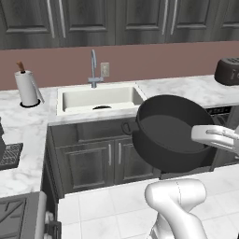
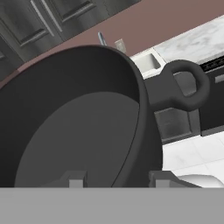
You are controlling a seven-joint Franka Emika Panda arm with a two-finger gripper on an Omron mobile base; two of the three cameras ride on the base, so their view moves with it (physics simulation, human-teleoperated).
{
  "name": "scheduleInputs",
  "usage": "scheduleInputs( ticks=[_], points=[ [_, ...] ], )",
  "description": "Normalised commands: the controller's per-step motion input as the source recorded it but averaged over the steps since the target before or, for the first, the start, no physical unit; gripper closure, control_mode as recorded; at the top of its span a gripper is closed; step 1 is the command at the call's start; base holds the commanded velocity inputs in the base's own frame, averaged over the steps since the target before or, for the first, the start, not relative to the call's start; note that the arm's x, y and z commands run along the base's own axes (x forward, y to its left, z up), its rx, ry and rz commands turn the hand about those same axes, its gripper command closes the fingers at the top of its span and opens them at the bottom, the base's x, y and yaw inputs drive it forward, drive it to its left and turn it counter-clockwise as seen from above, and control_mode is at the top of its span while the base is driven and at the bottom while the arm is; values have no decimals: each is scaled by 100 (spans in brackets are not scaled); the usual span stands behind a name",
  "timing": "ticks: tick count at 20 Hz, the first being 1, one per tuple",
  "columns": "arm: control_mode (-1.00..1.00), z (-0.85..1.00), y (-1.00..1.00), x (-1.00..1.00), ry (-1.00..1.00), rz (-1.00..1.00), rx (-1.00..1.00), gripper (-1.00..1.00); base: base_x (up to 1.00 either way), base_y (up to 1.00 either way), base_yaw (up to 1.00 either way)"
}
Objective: Move the pot and pan from the stove into the sink.
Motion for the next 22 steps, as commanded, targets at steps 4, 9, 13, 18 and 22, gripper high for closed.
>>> scheduleInputs(
  ticks=[4,9,13,18,22],
  points=[
    [100,0,0,0,0,0,0,100,28,1,-3],
    [100,0,0,0,0,0,0,100,51,9,-4],
    [100,0,0,0,0,0,0,100,63,13,-5],
    [100,0,0,0,0,0,0,100,72,19,-6],
    [100,0,0,0,0,0,0,100,69,22,-5]
  ],
)
